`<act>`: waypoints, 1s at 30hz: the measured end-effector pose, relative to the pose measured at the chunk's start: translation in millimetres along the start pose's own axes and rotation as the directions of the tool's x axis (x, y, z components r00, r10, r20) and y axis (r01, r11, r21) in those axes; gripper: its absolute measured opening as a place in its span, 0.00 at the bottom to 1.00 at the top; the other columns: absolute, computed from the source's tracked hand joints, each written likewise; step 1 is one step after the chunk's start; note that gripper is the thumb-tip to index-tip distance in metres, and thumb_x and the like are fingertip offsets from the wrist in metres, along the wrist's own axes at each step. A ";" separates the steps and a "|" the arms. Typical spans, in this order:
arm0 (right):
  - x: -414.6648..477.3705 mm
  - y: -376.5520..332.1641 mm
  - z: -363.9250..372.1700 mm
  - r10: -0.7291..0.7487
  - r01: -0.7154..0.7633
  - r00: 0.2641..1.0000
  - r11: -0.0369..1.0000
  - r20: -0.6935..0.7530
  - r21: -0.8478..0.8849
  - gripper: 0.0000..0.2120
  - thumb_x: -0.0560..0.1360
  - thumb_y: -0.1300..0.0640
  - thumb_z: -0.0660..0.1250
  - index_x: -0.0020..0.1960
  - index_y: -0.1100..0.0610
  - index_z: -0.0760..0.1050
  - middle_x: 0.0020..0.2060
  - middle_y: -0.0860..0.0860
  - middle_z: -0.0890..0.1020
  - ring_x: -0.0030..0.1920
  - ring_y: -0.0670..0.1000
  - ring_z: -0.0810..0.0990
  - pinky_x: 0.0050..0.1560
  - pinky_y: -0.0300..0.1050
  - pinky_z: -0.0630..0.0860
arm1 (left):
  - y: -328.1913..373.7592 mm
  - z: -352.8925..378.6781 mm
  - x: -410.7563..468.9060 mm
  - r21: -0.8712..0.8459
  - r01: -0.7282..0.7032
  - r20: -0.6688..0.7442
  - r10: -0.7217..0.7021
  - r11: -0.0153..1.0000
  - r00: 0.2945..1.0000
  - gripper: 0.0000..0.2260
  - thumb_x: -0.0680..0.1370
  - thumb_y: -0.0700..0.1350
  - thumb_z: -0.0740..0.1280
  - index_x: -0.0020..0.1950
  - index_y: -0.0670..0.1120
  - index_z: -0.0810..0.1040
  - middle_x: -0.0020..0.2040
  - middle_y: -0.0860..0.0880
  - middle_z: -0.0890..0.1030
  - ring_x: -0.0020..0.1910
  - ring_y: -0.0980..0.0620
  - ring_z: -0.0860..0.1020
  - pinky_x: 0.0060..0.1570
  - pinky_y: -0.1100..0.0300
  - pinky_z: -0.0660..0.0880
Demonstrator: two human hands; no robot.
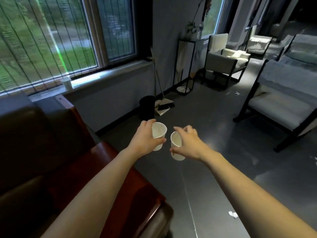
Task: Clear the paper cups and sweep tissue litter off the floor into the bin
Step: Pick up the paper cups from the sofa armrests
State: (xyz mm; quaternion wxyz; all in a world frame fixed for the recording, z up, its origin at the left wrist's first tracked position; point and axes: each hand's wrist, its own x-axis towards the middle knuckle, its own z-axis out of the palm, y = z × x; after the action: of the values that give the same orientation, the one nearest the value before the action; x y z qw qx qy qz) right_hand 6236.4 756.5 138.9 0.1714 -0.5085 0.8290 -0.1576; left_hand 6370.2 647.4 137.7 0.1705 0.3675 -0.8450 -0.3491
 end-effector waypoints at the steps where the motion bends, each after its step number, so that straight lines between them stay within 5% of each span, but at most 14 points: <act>1: 18.0 11.5 -8.1 0.002 -0.002 1.000 1.000 -0.001 0.003 0.41 0.71 0.48 0.71 0.77 0.50 0.54 0.66 0.55 0.61 0.69 0.56 0.58 0.69 0.50 0.63 | 6.7 6.2 22.8 -0.009 -0.008 -0.004 0.008 1.000 1.000 0.36 0.72 0.51 0.73 0.75 0.49 0.58 0.68 0.49 0.64 0.66 0.50 0.67 0.61 0.57 0.67; 20: 390.7 223.7 -188.9 -0.106 0.105 0.993 0.994 0.047 0.026 0.42 0.71 0.47 0.72 0.77 0.51 0.53 0.69 0.54 0.60 0.71 0.56 0.57 0.71 0.52 0.62 | 83.0 94.5 417.9 -0.051 0.185 -0.149 -0.191 0.981 0.970 0.38 0.71 0.49 0.74 0.75 0.48 0.58 0.70 0.47 0.64 0.65 0.47 0.67 0.62 0.54 0.68; 30: 600.9 246.8 -210.8 -0.234 0.241 0.955 0.970 0.182 -0.018 0.41 0.71 0.45 0.71 0.76 0.50 0.54 0.70 0.55 0.60 0.73 0.58 0.55 0.71 0.55 0.60 | 47.4 97.6 590.1 -0.060 0.329 -0.211 -0.334 0.942 0.919 0.38 0.70 0.50 0.75 0.74 0.47 0.59 0.69 0.47 0.64 0.65 0.48 0.67 0.62 0.54 0.68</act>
State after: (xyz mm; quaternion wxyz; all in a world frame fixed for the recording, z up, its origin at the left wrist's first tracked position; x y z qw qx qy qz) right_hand 5693.1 342.7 144.9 0.2148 -0.6197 0.7462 -0.1142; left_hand 5896.8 279.2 122.1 0.2048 0.5393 -0.7426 -0.3404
